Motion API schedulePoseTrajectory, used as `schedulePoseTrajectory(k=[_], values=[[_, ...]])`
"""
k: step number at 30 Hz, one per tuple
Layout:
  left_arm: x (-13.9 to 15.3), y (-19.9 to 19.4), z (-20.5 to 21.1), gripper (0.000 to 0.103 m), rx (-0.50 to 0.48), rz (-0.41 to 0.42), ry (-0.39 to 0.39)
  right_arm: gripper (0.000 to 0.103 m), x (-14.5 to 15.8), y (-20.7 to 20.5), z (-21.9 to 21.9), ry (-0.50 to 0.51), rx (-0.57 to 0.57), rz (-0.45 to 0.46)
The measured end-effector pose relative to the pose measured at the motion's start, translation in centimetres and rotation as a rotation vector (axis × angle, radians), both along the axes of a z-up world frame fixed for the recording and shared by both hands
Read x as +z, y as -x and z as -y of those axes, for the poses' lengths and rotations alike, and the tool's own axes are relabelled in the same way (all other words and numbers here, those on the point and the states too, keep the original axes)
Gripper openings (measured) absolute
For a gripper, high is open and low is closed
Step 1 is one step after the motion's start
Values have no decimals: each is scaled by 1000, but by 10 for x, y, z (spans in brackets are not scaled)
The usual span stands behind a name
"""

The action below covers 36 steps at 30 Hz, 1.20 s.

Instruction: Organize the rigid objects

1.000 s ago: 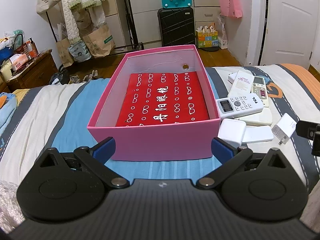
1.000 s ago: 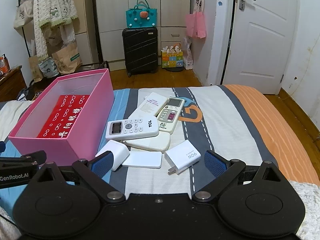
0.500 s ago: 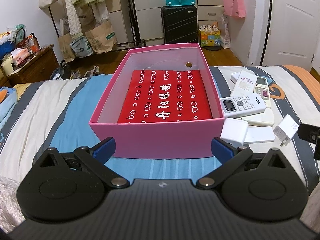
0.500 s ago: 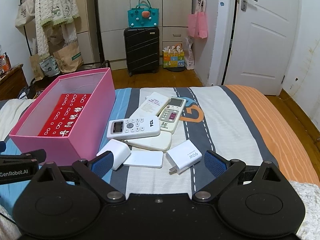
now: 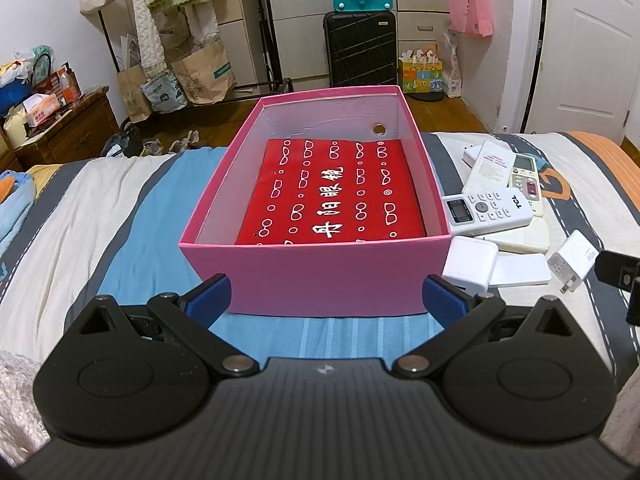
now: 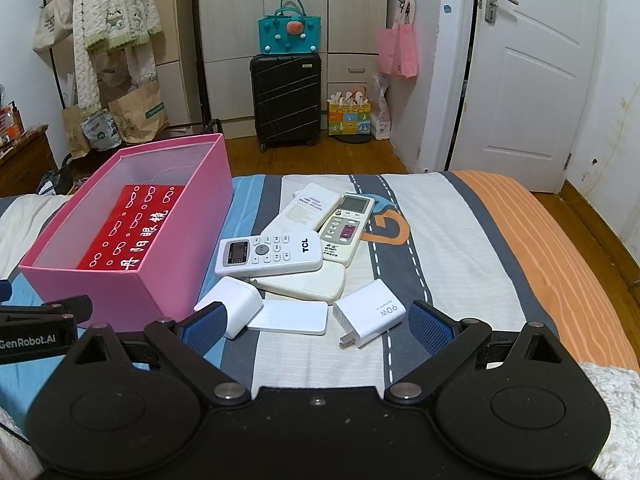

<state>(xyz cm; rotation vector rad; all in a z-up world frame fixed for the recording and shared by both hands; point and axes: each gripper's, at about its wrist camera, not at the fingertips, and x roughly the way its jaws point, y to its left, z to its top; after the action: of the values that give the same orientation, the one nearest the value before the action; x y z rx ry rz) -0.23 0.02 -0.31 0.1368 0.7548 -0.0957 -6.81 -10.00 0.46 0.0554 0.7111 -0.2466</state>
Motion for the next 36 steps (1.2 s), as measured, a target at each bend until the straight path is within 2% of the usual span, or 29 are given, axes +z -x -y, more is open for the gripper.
schedulePoseTrajectory(k=[28, 36], values=[[-4, 1, -1, 103, -6, -11, -24, 99, -3, -3, 1, 6, 12, -12], [0, 2, 0, 103, -5, -20, -11, 99, -2, -3, 2, -1, 17, -8]])
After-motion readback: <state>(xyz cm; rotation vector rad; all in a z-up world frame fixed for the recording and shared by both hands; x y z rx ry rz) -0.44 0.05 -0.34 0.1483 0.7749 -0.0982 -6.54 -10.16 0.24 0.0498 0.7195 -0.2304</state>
